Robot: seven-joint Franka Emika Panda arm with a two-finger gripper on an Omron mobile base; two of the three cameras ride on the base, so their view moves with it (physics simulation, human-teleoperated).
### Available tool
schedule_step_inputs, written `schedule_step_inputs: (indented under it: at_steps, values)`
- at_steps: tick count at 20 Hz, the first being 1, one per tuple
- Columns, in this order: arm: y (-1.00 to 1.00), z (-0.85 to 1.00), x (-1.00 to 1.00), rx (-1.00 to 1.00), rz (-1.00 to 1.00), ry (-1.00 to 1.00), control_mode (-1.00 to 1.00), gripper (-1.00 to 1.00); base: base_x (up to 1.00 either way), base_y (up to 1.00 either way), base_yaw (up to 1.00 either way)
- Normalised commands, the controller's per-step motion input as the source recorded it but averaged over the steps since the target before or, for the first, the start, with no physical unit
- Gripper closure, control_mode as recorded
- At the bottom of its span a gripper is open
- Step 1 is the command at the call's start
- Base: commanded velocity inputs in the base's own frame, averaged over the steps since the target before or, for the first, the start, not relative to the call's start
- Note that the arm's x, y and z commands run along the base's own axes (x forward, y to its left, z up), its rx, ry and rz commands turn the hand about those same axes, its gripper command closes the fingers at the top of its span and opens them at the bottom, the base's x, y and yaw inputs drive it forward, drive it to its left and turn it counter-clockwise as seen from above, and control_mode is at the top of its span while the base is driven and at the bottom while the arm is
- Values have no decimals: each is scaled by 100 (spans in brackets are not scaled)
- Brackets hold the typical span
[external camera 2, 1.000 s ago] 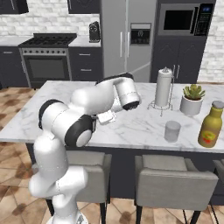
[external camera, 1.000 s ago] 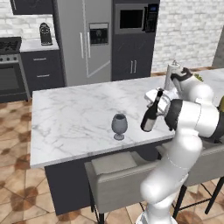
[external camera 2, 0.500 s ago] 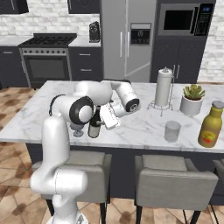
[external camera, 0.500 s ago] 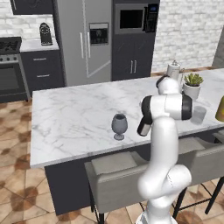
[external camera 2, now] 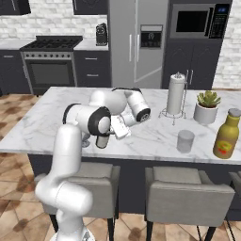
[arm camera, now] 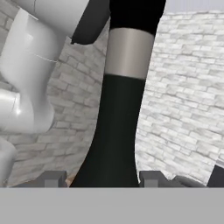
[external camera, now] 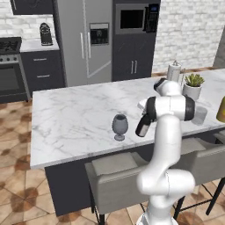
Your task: There is a wine glass and glass cup on the dining counter. Place the wine bottle next to the wine glass and the juice bottle next to the glass cup.
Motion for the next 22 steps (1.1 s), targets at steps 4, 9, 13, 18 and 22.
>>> schedule_step_inputs:
  at_steps: [4,9,13,18,22]
  values:
    - [10,-15,12,-5,0,0,-100,100,0,0,0]
    - [18,-32,11,-8,0,0,-100,100,0,0,0]
    - [10,-12,18,-7,0,0,-100,100,0,0,0]
    - [1,0,34,-5,0,0,-100,100,0,0,0]
    - [0,-13,36,-6,0,0,-100,100,0,0,0]
